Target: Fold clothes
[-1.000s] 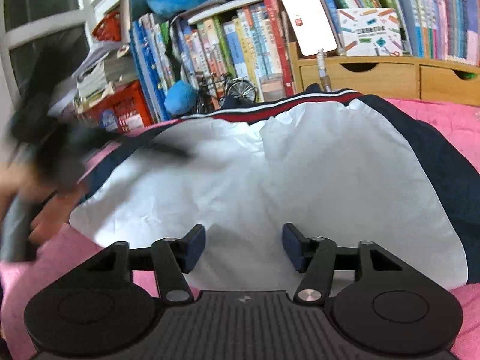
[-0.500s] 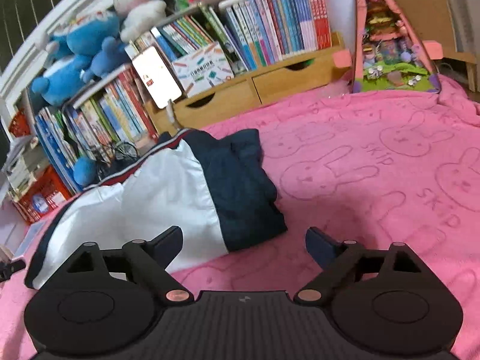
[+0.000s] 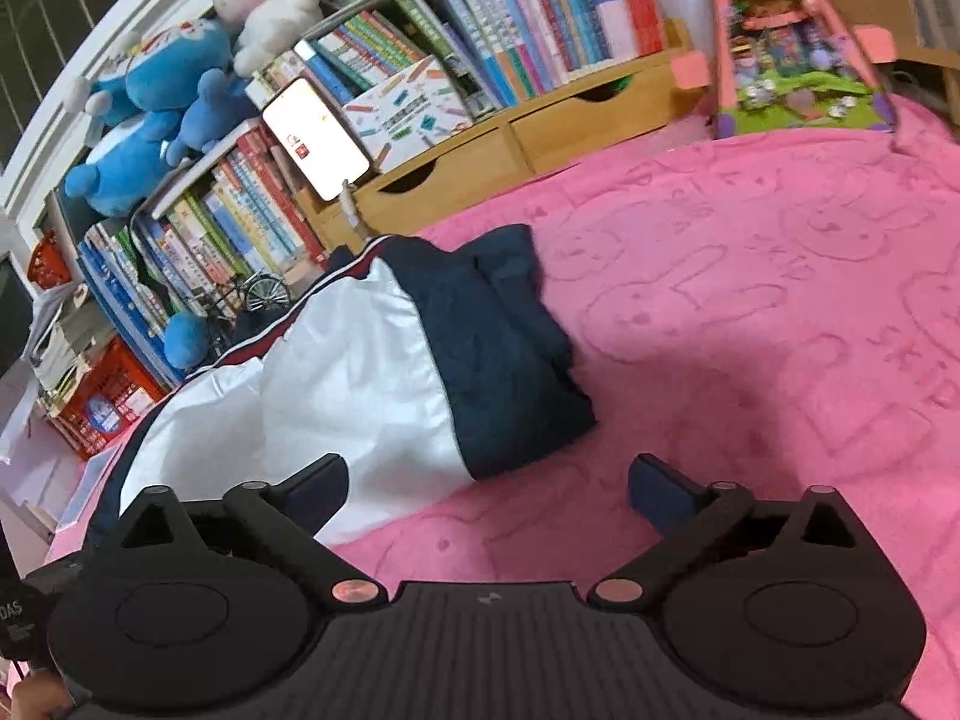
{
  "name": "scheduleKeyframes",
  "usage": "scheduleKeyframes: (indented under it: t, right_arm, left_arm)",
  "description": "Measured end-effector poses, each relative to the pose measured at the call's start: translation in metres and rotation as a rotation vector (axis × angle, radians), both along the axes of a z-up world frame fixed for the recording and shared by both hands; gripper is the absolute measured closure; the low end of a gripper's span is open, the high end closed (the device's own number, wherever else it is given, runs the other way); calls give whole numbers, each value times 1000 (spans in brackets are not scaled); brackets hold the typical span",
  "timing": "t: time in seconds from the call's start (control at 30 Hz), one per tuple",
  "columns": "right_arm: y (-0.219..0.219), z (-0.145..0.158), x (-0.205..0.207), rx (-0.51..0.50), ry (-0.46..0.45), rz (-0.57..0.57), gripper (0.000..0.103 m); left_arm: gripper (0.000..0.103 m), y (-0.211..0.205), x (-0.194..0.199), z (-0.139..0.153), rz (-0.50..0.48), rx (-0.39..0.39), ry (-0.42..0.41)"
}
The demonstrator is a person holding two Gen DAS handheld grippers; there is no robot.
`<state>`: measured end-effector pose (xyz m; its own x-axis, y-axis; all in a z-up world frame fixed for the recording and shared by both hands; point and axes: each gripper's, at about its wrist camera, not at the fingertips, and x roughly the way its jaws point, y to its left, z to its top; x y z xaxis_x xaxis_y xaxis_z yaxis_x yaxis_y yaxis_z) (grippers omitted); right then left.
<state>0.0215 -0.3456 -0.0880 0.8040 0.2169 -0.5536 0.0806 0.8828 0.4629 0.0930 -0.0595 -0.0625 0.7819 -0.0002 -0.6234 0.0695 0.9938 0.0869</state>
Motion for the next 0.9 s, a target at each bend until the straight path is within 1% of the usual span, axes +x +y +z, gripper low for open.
scheduleKeyframes:
  t: [0.07, 0.23, 0.3, 0.37, 0.43, 0.47, 0.5, 0.53, 0.57, 0.6, 0.63, 0.7, 0.73, 0.77, 0.8, 0.83, 0.87, 0.9]
  right_arm:
    - [1, 0, 13, 16, 5, 2, 0]
    - [0, 0, 48, 93, 21, -11, 0]
    - [-3, 2, 52, 140, 30, -26, 11]
    - [-7, 6, 51, 181, 12, -28, 38]
    - [-11, 13, 46, 213, -23, -16, 48]
    - [-12, 16, 45, 228, -30, -9, 53]
    - [-13, 20, 46, 241, -31, -4, 57]
    - [-13, 24, 48, 251, -31, 3, 65]
    - [-10, 29, 51, 258, -30, 18, 75]
    - [-5, 35, 55, 256, -28, 39, 79]
    - [3, 41, 61, 246, -23, 61, 80]
    - [23, 55, 74, 198, -12, 110, 80]
    - [34, 61, 80, 149, -1, 116, 78]
    - [42, 65, 83, 97, 8, 105, 72]
    - [48, 68, 85, 49, 13, 93, 64]
    - [51, 69, 82, 16, 11, 78, 40]
    - [50, 66, 77, -2, 8, 58, 20]
    - [47, 62, 70, -18, 6, 40, 16]
  left_arm:
    - [0, 3, -3, -2, -2, -4, 1]
    - [0, 5, -4, -4, -4, -10, 3]
    - [0, 4, -4, -4, -4, -13, 4]
    - [0, 4, -4, -4, -5, -12, 4]
    - [0, 5, -4, -4, -6, -12, 4]
    - [0, 4, -3, -4, -6, -12, 4]
    - [0, 4, -3, -4, -6, -13, 5]
    - [0, 4, -3, -4, -7, -14, 5]
    - [0, 4, -3, -4, -7, -16, 5]
    - [0, 5, -3, -4, -8, -17, 6]
    - [0, 5, -3, -4, -8, -19, 6]
    - [0, 6, -3, -4, -9, -28, 9]
    - [0, 7, -3, -4, -10, -33, 10]
    - [0, 8, -3, -4, -10, -39, 12]
    - [0, 8, -2, -4, -9, -42, 13]
    - [0, 8, -2, -4, -9, -44, 14]
    - [0, 8, -2, -4, -10, -45, 14]
    - [0, 9, -3, -4, -11, -45, 14]
